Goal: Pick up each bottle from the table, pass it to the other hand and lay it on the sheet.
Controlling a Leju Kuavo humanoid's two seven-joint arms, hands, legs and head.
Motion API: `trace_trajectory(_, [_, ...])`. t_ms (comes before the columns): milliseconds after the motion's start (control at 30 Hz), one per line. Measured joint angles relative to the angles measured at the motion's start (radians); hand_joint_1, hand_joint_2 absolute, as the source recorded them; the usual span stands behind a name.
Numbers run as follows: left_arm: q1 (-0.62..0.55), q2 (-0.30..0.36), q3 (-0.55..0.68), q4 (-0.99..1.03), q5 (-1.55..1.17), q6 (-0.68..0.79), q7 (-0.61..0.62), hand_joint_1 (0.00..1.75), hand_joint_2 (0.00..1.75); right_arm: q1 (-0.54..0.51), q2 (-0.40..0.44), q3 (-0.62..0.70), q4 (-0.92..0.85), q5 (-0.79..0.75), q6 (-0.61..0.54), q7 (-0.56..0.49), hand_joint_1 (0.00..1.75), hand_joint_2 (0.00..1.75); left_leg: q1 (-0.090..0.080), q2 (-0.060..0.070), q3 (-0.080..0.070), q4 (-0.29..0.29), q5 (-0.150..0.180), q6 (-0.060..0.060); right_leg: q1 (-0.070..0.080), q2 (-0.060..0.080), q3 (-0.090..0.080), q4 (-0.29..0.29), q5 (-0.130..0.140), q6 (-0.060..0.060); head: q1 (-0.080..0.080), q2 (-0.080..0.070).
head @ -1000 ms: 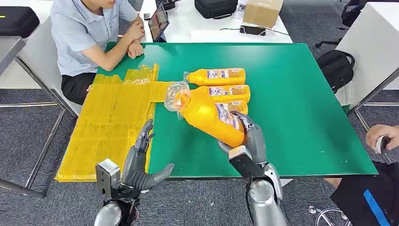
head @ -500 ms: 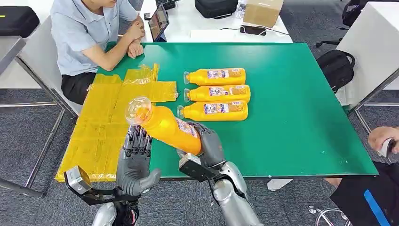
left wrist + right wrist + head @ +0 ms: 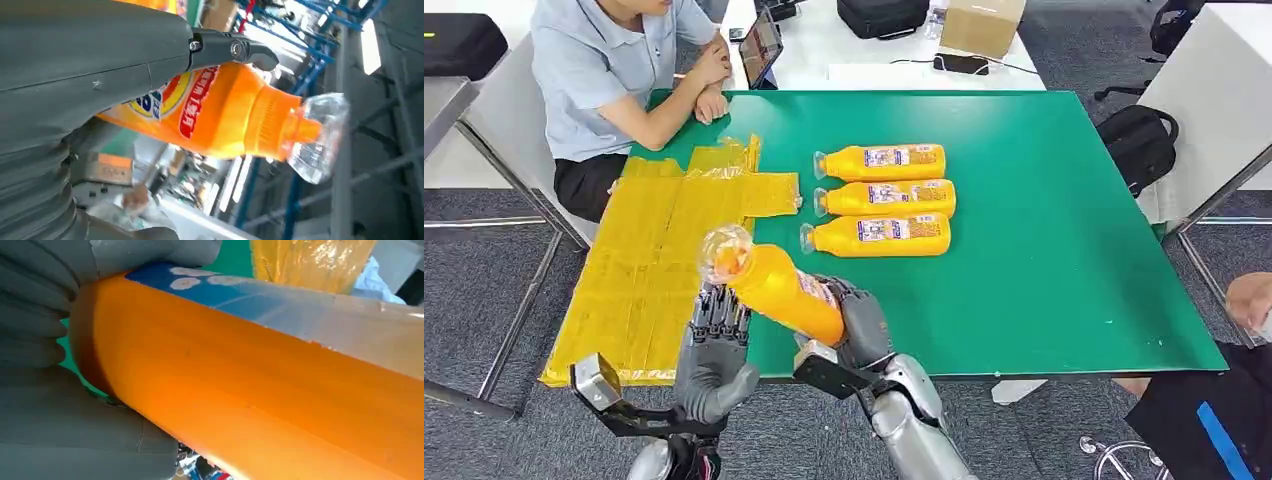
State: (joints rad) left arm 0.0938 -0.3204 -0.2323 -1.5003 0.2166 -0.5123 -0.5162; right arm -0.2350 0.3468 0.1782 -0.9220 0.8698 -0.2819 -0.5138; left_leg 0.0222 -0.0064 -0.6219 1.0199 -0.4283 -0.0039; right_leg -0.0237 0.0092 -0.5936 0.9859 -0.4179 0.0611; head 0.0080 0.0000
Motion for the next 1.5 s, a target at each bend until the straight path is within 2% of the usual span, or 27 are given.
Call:
trace_trajectory(300, [-0.02, 0.003, -0.019, 0.006, -0.401, 0.284, -0.04, 0.0, 1.75, 0.054, -0.004, 0.076, -0.052, 0.046, 0.001, 0.013, 1.69, 1.75, 0.0, -0.001, -0.001, 0.0, 0.0, 0.0, 0.0, 0.0, -0.001, 0.0, 0.0, 0.0, 0.002, 0.0])
trace_trajectory(333, [-0.025, 0.003, -0.022, 0.004, -0.425, 0.3, -0.038, 0.0, 1.75, 0.06, -0.004, 0.08, -0.06, 0.046, 0.003, 0.016, 1.75, 1.75, 0.0, -0.001, -0.001, 0.0, 0.0, 0.0, 0.0, 0.0, -0.001, 0.0, 0.0, 0.0, 0.0, 0.0])
trace_trajectory(400, [-0.029, 0.003, -0.028, 0.0, -0.481, 0.339, -0.032, 0.0, 1.75, 0.066, -0.005, 0.088, -0.076, 0.046, 0.005, 0.031, 1.68, 1.75, 0.0, 0.0, -0.001, 0.0, 0.0, 0.0, 0.0, 0.0, -0.001, 0.0, 0.0, 0.0, 0.001, 0.0])
trace_trajectory(700, [-0.028, 0.003, -0.029, -0.002, -0.481, 0.344, -0.043, 0.0, 1.75, 0.076, -0.007, 0.118, -0.082, 0.027, 0.005, 0.03, 1.66, 1.75, 0.0, 0.0, -0.001, 0.0, 0.0, 0.0, 0.0, 0.0, -0.001, 0.0, 0.0, 0.0, 0.0, 0.0])
trace_trajectory(800, [-0.028, 0.003, -0.029, -0.002, -0.443, 0.317, -0.044, 0.0, 1.75, 0.075, -0.007, 0.123, -0.082, 0.015, 0.009, 0.024, 1.52, 1.75, 0.0, 0.0, -0.001, 0.0, 0.0, 0.0, 0.0, 0.0, -0.001, 0.0, 0.0, 0.0, 0.0, 0.0])
trace_trajectory(833, [-0.028, 0.003, -0.029, -0.002, -0.417, 0.298, -0.045, 0.37, 1.75, 0.075, -0.007, 0.125, -0.081, 0.009, 0.01, 0.021, 1.4, 1.75, 0.0, 0.0, -0.001, 0.0, 0.0, 0.0, 0.0, 0.0, 0.0, 0.0, 0.0, 0.0, 0.0, 0.0])
trace_trajectory(867, [-0.027, 0.003, -0.027, -0.002, -0.396, 0.284, -0.045, 1.75, 1.75, 0.074, -0.008, 0.126, -0.078, 0.006, 0.01, 0.021, 1.26, 1.75, 0.0, 0.0, -0.001, 0.0, 0.0, 0.0, 0.0, 0.0, -0.001, 0.0, 0.0, 0.0, 0.0, 0.0])
trace_trajectory(900, [-0.027, 0.003, -0.024, -0.002, -0.379, 0.273, -0.043, 1.75, 1.75, 0.074, -0.008, 0.126, -0.075, 0.006, 0.01, 0.019, 0.75, 1.75, 0.0, 0.0, -0.001, 0.0, 0.0, 0.0, 0.0, 0.0, -0.001, 0.0, 0.0, 0.0, 0.0, 0.0])
trace_trajectory(933, [-0.026, 0.003, -0.021, -0.002, -0.356, 0.257, -0.037, 1.75, 1.75, 0.073, -0.008, 0.127, -0.072, 0.006, 0.009, 0.017, 0.33, 1.75, 0.0, 0.0, -0.001, 0.0, 0.0, 0.0, 0.0, 0.0, -0.001, 0.0, 0.0, 0.0, 0.0, 0.0])
trace_trajectory(1000, [-0.024, 0.003, -0.009, 0.0, -0.238, 0.177, 0.009, 1.75, 1.75, 0.071, -0.008, 0.127, -0.059, 0.006, 0.005, 0.009, 0.02, 1.75, 0.0, 0.0, -0.001, 0.0, 0.0, 0.0, 0.0, 0.0, -0.001, 0.0, 0.0, 0.0, 0.0, 0.0])
trace_trajectory(1067, [-0.021, 0.003, 0.004, 0.014, -0.1, 0.09, 0.051, 1.75, 1.75, 0.069, -0.008, 0.126, -0.045, 0.004, -0.001, -0.002, 0.0, 1.75, 0.0, 0.0, -0.001, 0.0, 0.0, 0.0, 0.0, 0.0, -0.001, 0.0, 0.0, 0.0, 0.0, 0.0])
trace_trajectory(1167, [-0.02, 0.003, 0.014, 0.026, -0.057, 0.067, 0.056, 1.75, 1.75, 0.065, -0.011, 0.125, -0.019, 0.005, -0.005, -0.013, 0.0, 1.75, 0.0, 0.0, -0.001, 0.0, 0.0, 0.0, 0.0, 0.0, -0.001, 0.0, 0.0, 0.0, 0.001, 0.0])
trace_trajectory(1200, [-0.02, 0.003, 0.014, 0.026, -0.059, 0.067, 0.055, 1.75, 1.75, 0.066, -0.011, 0.123, -0.013, 0.009, -0.006, -0.013, 0.0, 0.0, 0.0, 0.0, -0.001, 0.0, 0.0, 0.0, 0.0, 0.0, -0.001, 0.0, 0.0, 0.0, 0.001, 0.0])
trace_trajectory(1500, [-0.018, 0.008, 0.013, 0.026, -0.072, 0.07, 0.057, 1.75, 1.75, 0.061, -0.012, 0.122, 0.019, 0.053, -0.026, 0.005, 0.0, 0.0, 0.0, 0.001, -0.001, 0.0, 0.0, 0.0, 0.0, 0.0, -0.001, 0.0, 0.0, 0.0, 0.0, 0.0])
